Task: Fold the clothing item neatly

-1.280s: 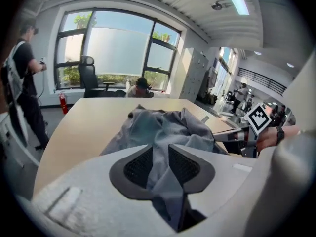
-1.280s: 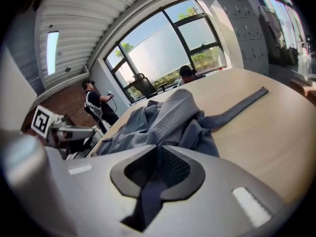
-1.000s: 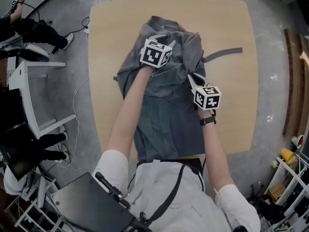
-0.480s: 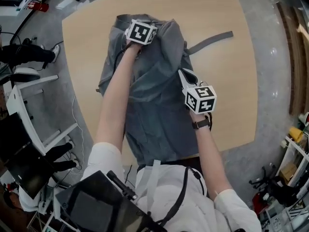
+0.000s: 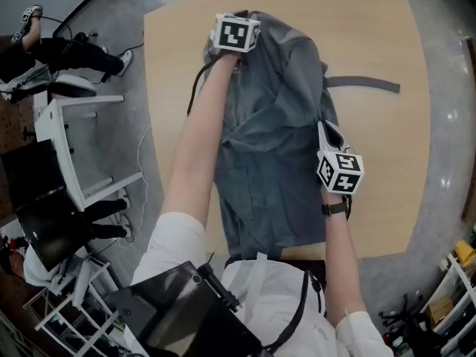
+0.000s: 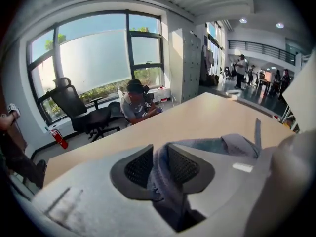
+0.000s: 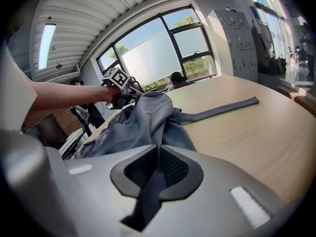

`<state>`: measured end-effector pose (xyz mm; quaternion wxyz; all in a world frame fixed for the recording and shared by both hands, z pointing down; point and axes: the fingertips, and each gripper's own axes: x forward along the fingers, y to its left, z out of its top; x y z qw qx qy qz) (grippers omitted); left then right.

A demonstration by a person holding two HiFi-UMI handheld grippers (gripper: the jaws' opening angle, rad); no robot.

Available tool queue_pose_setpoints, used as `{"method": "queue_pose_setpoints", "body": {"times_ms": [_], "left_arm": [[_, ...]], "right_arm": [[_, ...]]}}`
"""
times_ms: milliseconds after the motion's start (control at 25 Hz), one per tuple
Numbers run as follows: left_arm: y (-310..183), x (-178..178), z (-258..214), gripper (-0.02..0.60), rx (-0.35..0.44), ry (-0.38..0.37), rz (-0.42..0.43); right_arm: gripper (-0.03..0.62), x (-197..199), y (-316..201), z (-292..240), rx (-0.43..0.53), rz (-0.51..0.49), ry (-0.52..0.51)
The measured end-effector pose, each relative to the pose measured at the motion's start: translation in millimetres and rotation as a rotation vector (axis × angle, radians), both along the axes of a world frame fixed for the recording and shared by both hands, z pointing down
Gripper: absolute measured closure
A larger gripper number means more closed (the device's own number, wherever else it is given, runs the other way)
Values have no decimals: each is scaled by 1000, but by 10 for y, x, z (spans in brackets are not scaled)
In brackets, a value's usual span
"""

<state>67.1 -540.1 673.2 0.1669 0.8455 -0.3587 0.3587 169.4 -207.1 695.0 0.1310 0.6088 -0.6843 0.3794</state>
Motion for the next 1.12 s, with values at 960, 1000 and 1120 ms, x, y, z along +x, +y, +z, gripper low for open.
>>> {"method": "queue_pose_setpoints", "body": {"times_ms": [960,1000,1120], "left_arm": [[3434,-1613,-1025,581,80,345,-294],[3576,-1641,-1056,581,91,350,-290],[3972,-1691,-1103,581,108,370,-262]], "right_arm": [[591,-1033,425,-1188,253,-172,22],[591,-1074,520,-1213,253,-187,20],[591,-1157,830,-1233,245,-211,29]]}}
